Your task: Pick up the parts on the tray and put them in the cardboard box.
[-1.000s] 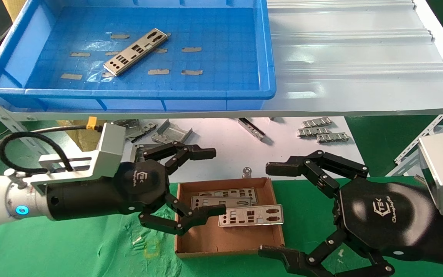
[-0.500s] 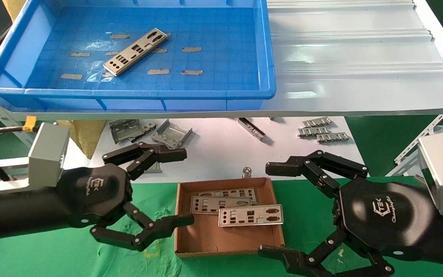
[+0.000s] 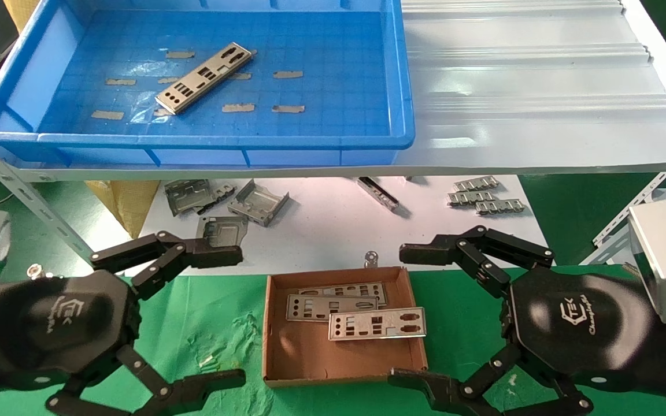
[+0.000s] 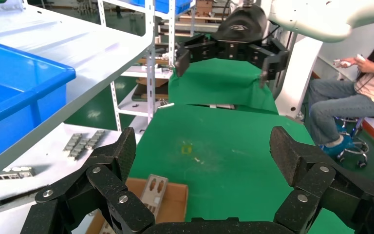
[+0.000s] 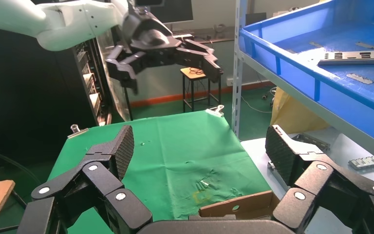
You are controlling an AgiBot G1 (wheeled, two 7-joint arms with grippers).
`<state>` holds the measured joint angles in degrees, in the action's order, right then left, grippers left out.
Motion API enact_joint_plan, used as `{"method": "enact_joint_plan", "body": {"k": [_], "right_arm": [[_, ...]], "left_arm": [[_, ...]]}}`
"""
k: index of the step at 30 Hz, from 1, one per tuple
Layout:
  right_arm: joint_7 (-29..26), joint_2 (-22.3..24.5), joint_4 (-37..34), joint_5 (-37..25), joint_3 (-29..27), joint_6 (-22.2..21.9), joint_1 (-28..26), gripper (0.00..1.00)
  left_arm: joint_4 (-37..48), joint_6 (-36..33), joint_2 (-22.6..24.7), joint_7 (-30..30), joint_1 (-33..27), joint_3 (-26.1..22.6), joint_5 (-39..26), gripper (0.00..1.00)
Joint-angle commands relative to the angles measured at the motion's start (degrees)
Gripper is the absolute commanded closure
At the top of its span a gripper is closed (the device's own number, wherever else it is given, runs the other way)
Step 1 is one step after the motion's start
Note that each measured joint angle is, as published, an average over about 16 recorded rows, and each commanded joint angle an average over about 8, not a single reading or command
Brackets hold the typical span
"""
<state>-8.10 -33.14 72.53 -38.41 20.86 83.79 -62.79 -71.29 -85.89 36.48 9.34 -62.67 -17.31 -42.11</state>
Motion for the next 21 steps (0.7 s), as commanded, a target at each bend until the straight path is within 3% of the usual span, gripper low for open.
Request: {"method": "enact_joint_plan", "body": {"k": [1, 21], "right_arm": [[0.0, 0.0, 0.0, 0.0, 0.0, 0.0, 0.0, 0.0], [0.0, 0.01, -0.01, 0.01, 0.0, -0.01, 0.01, 0.0]], "left_arm": [[-2.1, 0.14, -1.31, 1.21, 0.99, 1.16, 0.23, 0.0], [-2.76, 0.28, -1.75, 1.51, 1.36, 1.56, 0.42, 0.0]]}}
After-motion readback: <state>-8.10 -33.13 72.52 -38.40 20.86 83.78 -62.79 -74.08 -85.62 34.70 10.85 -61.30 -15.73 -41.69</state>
